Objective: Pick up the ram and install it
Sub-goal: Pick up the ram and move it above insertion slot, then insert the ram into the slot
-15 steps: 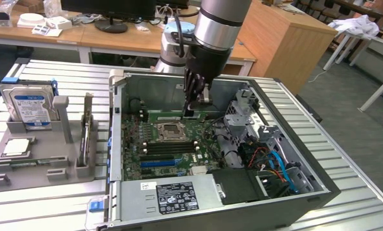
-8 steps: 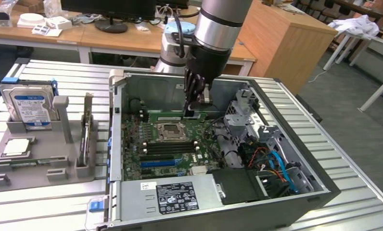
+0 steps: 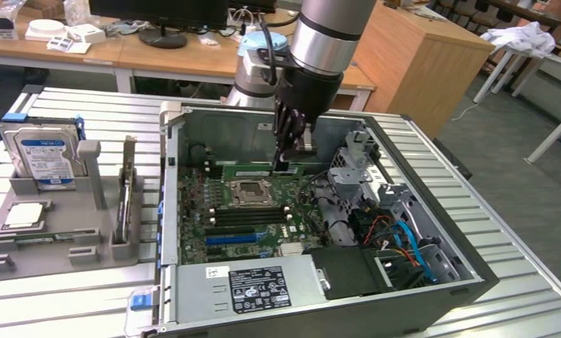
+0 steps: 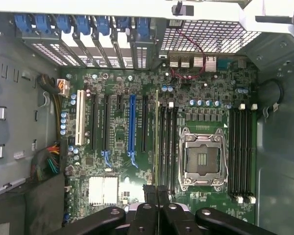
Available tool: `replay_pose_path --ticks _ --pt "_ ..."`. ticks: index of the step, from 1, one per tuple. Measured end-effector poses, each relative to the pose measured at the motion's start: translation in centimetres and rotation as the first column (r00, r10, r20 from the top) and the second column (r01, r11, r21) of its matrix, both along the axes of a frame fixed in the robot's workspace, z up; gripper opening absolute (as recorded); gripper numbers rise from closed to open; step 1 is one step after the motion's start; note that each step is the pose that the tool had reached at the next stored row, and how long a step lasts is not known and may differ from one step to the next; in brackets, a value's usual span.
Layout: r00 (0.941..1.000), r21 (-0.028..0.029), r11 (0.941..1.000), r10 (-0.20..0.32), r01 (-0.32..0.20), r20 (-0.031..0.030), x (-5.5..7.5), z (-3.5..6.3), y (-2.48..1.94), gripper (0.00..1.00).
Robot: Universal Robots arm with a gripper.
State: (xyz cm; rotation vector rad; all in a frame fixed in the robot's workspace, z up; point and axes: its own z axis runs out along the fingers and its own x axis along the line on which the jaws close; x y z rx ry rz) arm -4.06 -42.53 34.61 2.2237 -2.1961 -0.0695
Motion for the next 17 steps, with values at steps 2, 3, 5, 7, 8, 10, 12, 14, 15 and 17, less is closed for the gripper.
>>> replay_pose_path --ticks 2,3,5,7,8,10,12,14,15,17 --pt "1.0 0.0 1.0 0.0 0.0 0.0 0.04 0.0 0.0 0.12" --pt "1.0 0.0 1.0 0.0 0.0 0.0 0.04 0.0 0.0 0.12" --pt "1.0 0.0 1.0 0.0 0.0 0.0001 0.05 -0.01 0.0 0.12" --pt "1.0 0.0002 1.0 0.0 0.0 0.0001 0.05 -0.17 0.01 0.12" --pt "1.0 0.0 1.0 0.0 0.0 0.0 0.05 -0.28 0.0 0.12" --pt "1.0 0.0 1.0 0.0 0.0 0.0 0.04 -0.53 0.0 0.12" --pt "1.0 0.0001 1.0 0.0 0.0 0.0001 0.05 -0.74 0.0 0.12" --pt "1.0 -0.0001 1.0 0.0 0.0 0.0 0.05 -0.86 0.0 0.12" --pt "1.0 -0.0002 1.0 0.0 0.0 0.0 0.05 -0.86 0.0 0.12" --pt "1.0 0.0 1.0 0.0 0.0 0.0 0.04 -0.87 0.0 0.12"
